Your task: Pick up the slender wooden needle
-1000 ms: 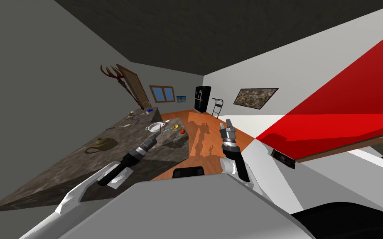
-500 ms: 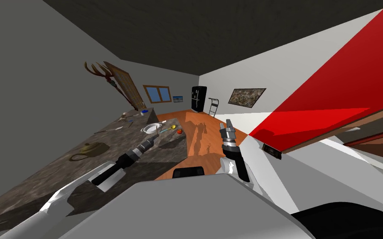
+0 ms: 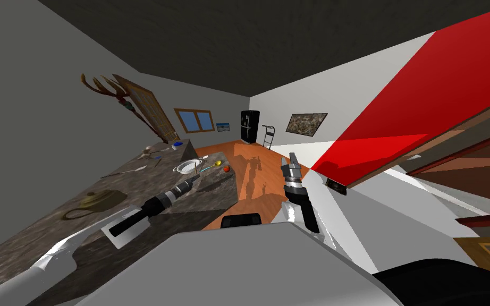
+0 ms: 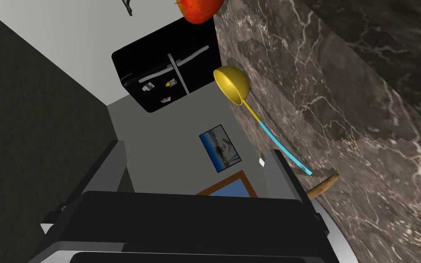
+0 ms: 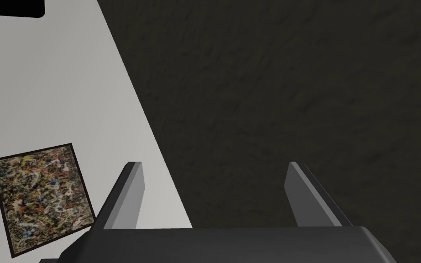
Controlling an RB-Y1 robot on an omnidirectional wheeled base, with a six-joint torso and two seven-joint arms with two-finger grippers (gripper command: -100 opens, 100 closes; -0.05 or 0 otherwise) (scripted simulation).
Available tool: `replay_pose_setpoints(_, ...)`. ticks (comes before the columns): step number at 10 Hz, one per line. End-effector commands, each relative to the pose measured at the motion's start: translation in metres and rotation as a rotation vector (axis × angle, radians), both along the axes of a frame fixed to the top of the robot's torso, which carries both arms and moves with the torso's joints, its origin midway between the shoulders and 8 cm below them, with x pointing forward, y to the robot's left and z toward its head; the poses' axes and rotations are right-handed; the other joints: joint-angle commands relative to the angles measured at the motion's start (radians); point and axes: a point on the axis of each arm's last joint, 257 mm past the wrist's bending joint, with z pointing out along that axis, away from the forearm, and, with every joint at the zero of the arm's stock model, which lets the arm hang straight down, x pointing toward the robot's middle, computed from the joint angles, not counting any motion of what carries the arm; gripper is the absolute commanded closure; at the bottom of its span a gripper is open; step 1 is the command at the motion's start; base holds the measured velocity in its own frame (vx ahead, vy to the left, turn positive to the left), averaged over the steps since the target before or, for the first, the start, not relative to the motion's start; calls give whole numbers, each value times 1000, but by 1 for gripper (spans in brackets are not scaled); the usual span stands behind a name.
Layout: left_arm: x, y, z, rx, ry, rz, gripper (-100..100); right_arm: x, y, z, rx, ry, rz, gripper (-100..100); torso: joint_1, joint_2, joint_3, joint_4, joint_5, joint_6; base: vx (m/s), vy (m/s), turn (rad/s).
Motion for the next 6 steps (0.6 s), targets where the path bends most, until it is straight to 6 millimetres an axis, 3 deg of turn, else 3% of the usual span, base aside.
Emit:
replay_pose_setpoints(1, -6, 19, -15, 32, 58, 14, -100, 0, 0, 0, 0, 0, 0, 0, 0, 0, 0, 0, 0, 0, -1, -1, -190)
replay_pose_setpoints(2, -12, 36, -28, 46, 105, 33, -100, 0, 0, 0, 0, 0, 0, 0, 0, 0, 0, 0, 0, 1, 2, 2, -263)
replay_pose_setpoints(3, -11, 40, -26, 70, 108, 24, -100, 0, 0, 0, 0, 0, 0, 0, 0, 0, 0, 0, 0, 1, 2, 7, -106)
replay_pose_setpoints(5, -25, 76, -47, 110, 198, 65, -100, 0, 0, 0, 0, 0, 0, 0, 0, -1, -1, 0, 0, 1, 13, 3, -252)
replay_pose_setpoints(6, -24, 80, -44, 129, 200, 59, -100, 0, 0, 0, 0, 0, 0, 0, 0, -1, -1, 0, 0, 1, 13, 11, -84)
